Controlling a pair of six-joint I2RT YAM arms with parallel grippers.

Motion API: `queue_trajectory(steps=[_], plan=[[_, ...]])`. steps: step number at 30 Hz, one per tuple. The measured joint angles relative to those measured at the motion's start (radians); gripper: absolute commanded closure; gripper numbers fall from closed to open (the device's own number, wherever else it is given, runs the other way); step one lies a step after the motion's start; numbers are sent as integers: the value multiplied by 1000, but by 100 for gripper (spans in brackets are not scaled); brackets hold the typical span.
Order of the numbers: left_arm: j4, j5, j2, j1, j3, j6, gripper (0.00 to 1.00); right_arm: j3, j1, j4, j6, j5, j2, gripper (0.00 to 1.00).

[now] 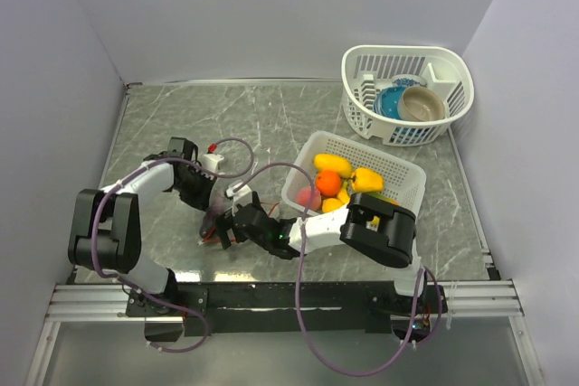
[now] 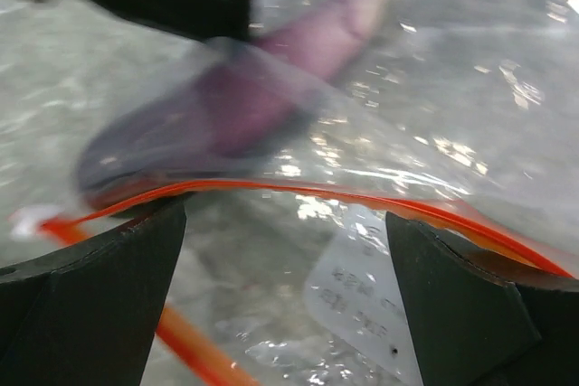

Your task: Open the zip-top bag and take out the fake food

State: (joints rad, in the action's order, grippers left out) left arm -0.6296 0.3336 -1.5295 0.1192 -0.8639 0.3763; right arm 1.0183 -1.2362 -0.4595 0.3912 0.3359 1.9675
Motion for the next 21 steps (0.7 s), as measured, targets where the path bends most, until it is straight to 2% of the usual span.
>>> queue_trajectory(steps=[5,21], plan=[[23,0,-26,13,-2,-8,99,0,0,-12,-7,-64,-5,0],[44,-1,-33,70,-4,-42,99,63,0,-2,-38,-45,-3,0]])
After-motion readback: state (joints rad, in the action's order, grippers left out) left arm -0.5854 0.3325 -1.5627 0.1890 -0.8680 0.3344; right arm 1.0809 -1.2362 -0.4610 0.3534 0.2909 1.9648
